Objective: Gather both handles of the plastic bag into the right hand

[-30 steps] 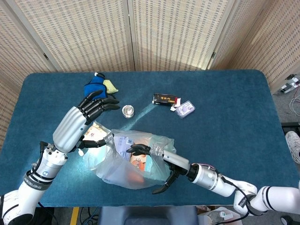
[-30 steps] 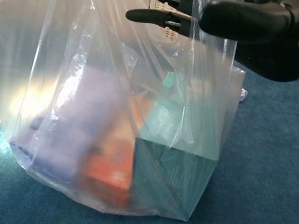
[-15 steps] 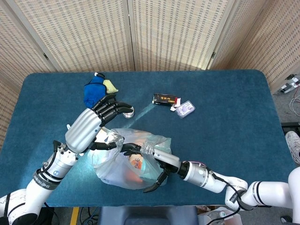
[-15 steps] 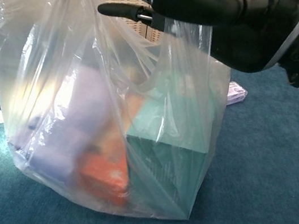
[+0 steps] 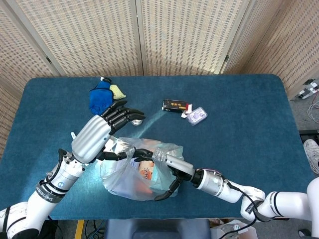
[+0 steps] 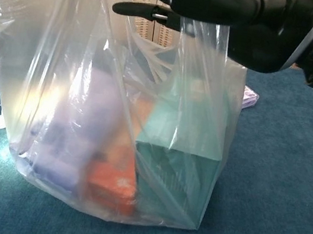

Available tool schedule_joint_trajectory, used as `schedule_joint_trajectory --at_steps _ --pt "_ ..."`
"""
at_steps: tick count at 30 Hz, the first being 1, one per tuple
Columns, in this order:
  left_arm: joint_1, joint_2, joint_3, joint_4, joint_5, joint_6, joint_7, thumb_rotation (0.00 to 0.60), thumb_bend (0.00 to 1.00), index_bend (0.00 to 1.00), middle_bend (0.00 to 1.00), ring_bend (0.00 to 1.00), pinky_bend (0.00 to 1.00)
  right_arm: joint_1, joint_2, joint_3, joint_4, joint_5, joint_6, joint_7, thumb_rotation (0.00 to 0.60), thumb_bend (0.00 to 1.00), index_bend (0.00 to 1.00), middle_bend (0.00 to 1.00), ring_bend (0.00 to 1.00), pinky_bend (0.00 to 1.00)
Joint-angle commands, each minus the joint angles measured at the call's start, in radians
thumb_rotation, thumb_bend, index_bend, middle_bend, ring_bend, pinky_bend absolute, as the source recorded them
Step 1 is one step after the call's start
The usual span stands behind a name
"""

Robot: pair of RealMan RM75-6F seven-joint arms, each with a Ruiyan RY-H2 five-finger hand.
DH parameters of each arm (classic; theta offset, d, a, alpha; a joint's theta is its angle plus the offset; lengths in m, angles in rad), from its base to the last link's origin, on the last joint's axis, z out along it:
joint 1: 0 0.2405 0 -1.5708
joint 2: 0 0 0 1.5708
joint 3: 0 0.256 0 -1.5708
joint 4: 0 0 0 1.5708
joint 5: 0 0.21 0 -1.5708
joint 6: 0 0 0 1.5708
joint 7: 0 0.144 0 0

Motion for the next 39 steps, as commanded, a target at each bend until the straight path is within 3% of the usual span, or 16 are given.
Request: schedule_joint_trajectory --at_steps 1,19,39 --pt "-0.006 0.007 -0.015 -0.001 -0.034 -0.007 -0.018 0.600 0.26 0.20 0.21 0.19 0.07 -0.002 0.002 -0.003 0.004 0.001 0.003 0.000 0.600 0.02 0.01 0.08 0.02 0.11" --pt "0.011 0.062 -0.024 -0.019 -0.061 -0.017 -0.061 0.600 0.25 0.18 0.21 0.19 0.07 -0.024 0.052 -0.018 -0.008 -0.012 0.055 -0.012 0.600 0.01 0.01 0.09 0.02 0.05" --pt "-0.048 0.007 -0.030 -0.009 -0.130 -0.046 -0.002 0.600 0.24 0.16 0.21 0.18 0.07 0.012 0.006 0.000 0.001 0.003 0.015 -0.003 0.600 0.00 0.01 0.09 0.02 0.05"
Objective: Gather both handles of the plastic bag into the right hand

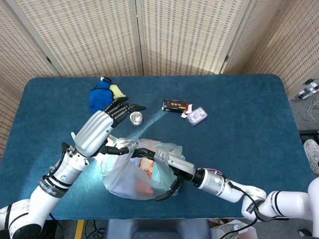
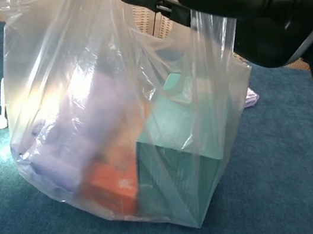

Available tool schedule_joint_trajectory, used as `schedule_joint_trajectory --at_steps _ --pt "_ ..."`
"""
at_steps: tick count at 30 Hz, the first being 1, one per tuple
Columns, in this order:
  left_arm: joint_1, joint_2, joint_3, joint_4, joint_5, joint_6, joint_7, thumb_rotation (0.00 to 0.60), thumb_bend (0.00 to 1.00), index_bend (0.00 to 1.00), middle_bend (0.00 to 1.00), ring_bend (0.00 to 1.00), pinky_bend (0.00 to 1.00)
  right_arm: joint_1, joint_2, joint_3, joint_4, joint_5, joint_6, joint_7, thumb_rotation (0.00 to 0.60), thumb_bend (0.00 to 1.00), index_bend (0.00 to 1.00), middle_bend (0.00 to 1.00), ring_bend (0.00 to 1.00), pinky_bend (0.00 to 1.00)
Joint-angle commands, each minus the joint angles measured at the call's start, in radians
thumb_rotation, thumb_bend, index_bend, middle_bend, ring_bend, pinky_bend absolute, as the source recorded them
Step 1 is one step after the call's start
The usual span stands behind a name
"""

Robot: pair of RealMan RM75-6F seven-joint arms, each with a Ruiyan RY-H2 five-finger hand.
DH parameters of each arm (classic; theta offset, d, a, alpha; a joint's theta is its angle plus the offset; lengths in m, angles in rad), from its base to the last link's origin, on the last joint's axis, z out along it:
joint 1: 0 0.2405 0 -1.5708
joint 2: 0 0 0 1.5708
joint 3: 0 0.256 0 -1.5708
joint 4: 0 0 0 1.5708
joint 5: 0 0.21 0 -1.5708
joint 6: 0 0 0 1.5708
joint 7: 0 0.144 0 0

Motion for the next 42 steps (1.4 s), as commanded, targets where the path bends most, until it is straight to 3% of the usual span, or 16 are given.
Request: schedule_joint_trajectory --at_steps 1,33,39,42 --pt "-0.003 -0.002 0.000 -0.003 -0.001 -0.002 0.004 0.600 0.24 0.16 0.21 0.18 0.07 0.003 -0.003 0.002 0.003 0.002 -0.002 0.004 0.600 0.00 0.01 0.09 0.02 0.05" --pt "-0.071 -0.063 0.005 0.009 -0.064 -0.034 0.072 0.600 0.24 0.15 0.21 0.18 0.07 0.066 -0.036 0.042 -0.020 0.032 -0.066 -0.003 0.600 0.00 0.01 0.09 0.02 0.05" --pt "-0.084 -0.073 0.008 0.016 -0.081 -0.040 0.091 0.600 0.24 0.15 0.21 0.18 0.07 0.088 -0.045 0.055 -0.014 0.053 -0.100 0.012 0.600 0.00 0.01 0.14 0.03 0.05" --pt "-0.093 -0.079 0.010 0.023 -0.095 -0.044 0.105 0.600 0.24 0.15 0.21 0.18 0.07 0.098 -0.050 0.060 -0.009 0.065 -0.117 0.028 0.600 0.00 0.05 0.22 0.09 0.06"
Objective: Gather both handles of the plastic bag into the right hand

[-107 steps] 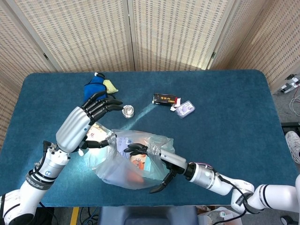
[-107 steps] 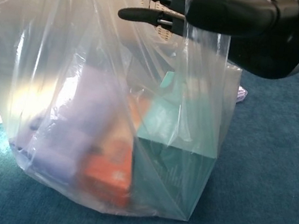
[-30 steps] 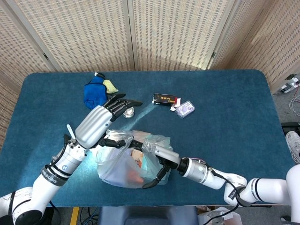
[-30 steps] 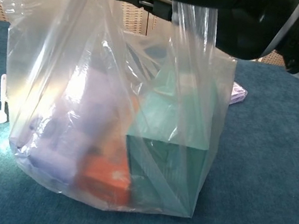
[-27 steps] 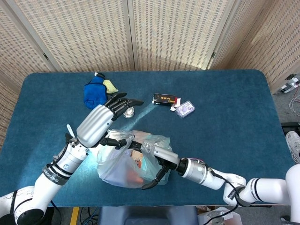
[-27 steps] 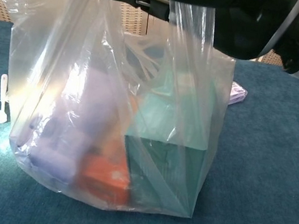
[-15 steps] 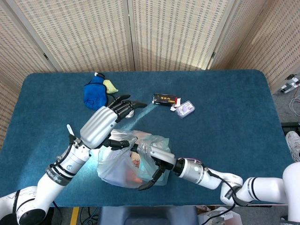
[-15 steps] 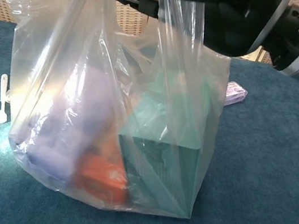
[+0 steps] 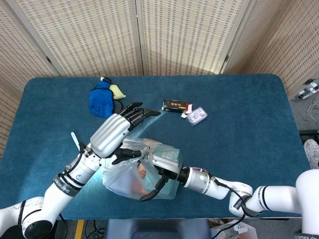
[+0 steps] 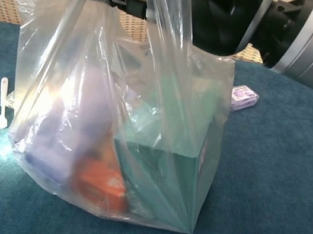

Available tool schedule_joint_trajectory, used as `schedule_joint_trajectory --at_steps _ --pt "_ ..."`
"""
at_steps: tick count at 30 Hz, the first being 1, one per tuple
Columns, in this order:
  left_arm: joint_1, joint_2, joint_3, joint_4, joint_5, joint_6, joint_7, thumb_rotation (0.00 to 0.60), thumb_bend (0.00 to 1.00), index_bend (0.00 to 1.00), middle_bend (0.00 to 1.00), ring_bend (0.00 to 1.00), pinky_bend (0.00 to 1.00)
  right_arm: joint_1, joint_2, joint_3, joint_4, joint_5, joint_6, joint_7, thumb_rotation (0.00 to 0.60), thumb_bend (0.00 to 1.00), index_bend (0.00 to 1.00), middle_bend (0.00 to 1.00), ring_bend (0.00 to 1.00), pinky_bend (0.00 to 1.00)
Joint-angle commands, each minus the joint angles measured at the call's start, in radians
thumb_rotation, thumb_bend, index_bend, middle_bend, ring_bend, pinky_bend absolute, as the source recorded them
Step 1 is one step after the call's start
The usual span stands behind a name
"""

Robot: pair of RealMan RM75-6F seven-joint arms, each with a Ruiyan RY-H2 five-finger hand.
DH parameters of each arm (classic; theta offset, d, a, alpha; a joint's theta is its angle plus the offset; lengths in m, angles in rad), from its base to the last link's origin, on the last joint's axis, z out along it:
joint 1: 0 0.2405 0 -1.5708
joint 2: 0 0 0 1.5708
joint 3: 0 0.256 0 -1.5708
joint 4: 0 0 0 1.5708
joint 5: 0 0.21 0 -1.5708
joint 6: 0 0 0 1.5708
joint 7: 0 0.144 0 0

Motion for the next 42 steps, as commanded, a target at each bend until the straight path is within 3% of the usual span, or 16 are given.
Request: schedule_joint_trajectory --at_steps 1,7,16,27,32,42 --pt "-0.008 -0.007 0.001 0.009 -0.011 -0.002 0.013 0.600 0.24 0.15 0.21 0.18 0.07 0.010 -0.004 0.003 0.007 0.009 -0.017 0.013 0.600 0.02 0.08 0.25 0.12 0.07" --pt "-0.020 -0.015 0.004 0.021 -0.032 -0.006 0.034 0.600 0.24 0.15 0.21 0.18 0.07 0.021 -0.005 0.006 0.017 0.036 -0.048 0.044 0.600 0.08 0.31 0.37 0.25 0.18" --pt "-0.023 -0.002 0.009 0.022 -0.055 -0.019 0.041 0.600 0.24 0.13 0.19 0.18 0.07 0.031 -0.019 0.021 0.043 0.072 -0.075 0.125 0.600 0.09 0.47 0.46 0.39 0.24" --pt "-0.048 0.060 0.011 0.016 -0.146 -0.095 0.052 0.600 0.19 0.06 0.13 0.12 0.07 0.036 -0.019 0.029 0.068 0.086 -0.090 0.167 0.600 0.10 0.52 0.51 0.56 0.38" --pt "-0.058 0.109 0.013 0.013 -0.218 -0.136 0.051 0.600 0.19 0.03 0.11 0.10 0.06 0.033 -0.013 0.030 0.067 0.096 -0.098 0.206 0.600 0.10 0.56 0.61 0.68 0.48" --pt "-0.039 0.196 0.021 0.046 -0.289 -0.141 0.047 0.600 0.19 0.01 0.10 0.10 0.06 0.031 -0.007 0.017 0.089 0.081 -0.096 0.315 0.600 0.10 0.58 0.65 0.71 0.51"
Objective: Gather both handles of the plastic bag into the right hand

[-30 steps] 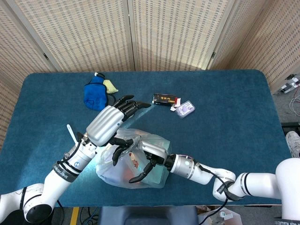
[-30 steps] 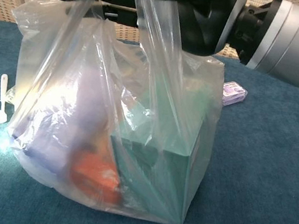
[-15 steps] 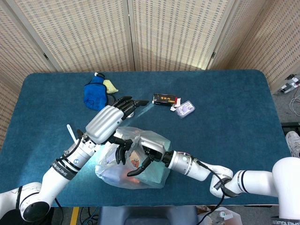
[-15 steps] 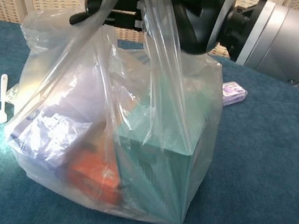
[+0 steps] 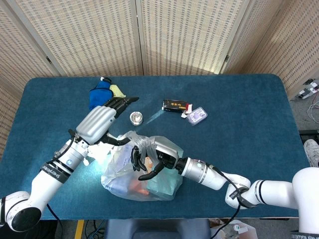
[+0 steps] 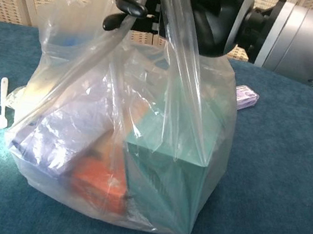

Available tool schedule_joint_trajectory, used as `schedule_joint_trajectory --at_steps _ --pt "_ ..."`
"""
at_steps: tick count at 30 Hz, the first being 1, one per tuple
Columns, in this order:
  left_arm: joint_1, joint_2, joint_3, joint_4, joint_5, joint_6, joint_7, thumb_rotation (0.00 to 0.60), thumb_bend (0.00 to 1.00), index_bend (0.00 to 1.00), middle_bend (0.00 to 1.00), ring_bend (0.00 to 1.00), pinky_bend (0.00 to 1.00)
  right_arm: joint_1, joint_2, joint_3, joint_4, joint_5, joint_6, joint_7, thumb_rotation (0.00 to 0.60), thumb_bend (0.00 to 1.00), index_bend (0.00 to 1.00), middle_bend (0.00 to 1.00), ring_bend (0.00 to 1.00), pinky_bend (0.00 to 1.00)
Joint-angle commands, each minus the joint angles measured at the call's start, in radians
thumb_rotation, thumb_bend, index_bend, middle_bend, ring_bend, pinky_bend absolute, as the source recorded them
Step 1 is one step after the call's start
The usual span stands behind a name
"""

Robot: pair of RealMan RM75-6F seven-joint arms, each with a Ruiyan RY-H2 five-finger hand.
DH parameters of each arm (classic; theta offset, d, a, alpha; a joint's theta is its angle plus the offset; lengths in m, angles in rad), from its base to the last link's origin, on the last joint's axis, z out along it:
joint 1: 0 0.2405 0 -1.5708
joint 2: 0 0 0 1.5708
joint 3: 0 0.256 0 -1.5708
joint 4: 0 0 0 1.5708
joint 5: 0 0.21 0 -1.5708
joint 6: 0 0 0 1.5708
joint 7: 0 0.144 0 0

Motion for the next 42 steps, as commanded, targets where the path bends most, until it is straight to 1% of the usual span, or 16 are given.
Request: schedule_joint_trajectory --at_steps 1,6,9,13,18,21,25,31,37,42 --pt "0.015 0.017 0.007 0.016 -0.009 0.016 0.003 0.600 0.19 0.01 0.10 0.10 0.06 0.000 0.003 -0.005 0.008 -0.009 0.004 0.035 0.600 0.10 0.58 0.65 0.72 0.53" --pt "0.061 0.036 0.022 0.034 0.018 0.075 0.005 0.600 0.19 0.01 0.10 0.10 0.06 0.002 0.011 -0.001 0.003 -0.007 0.011 0.107 0.600 0.13 0.60 0.67 0.73 0.57" --pt "0.104 0.043 0.038 0.036 0.075 0.130 0.010 0.600 0.19 0.01 0.10 0.10 0.06 0.003 0.016 0.008 -0.001 0.001 0.019 0.167 0.600 0.13 0.61 0.67 0.73 0.57" --pt "0.175 0.047 0.067 0.036 0.179 0.219 0.018 0.600 0.19 0.01 0.10 0.10 0.06 0.004 0.029 0.022 -0.010 0.016 0.027 0.276 0.600 0.14 0.63 0.69 0.74 0.60" --pt "0.249 0.048 0.108 0.046 0.291 0.299 0.035 0.600 0.19 0.01 0.10 0.10 0.06 0.008 0.050 0.041 -0.015 0.022 0.034 0.370 0.600 0.14 0.64 0.69 0.74 0.60" --pt "0.285 0.047 0.129 0.049 0.344 0.335 0.046 0.600 0.19 0.01 0.10 0.10 0.06 0.011 0.061 0.050 -0.018 0.022 0.037 0.399 0.600 0.14 0.64 0.70 0.75 0.60" --pt "0.345 0.051 0.167 0.054 0.442 0.394 0.067 0.600 0.19 0.01 0.10 0.10 0.06 0.016 0.073 0.062 -0.025 0.034 0.026 0.427 0.600 0.14 0.65 0.70 0.75 0.61" --pt "0.414 0.038 0.213 0.070 0.534 0.456 0.114 0.600 0.19 0.03 0.10 0.10 0.06 0.022 0.084 0.085 -0.034 0.057 0.007 0.441 0.600 0.16 0.66 0.71 0.76 0.62" --pt "0.473 0.020 0.249 0.086 0.607 0.506 0.144 0.600 0.19 0.05 0.10 0.10 0.06 0.032 0.084 0.108 -0.027 0.064 -0.003 0.491 0.600 0.18 0.67 0.72 0.76 0.65" --pt "0.507 0.001 0.259 0.107 0.640 0.538 0.149 0.600 0.19 0.05 0.10 0.10 0.06 0.048 0.081 0.130 -0.020 0.065 -0.012 0.533 0.600 0.18 0.68 0.72 0.77 0.65"
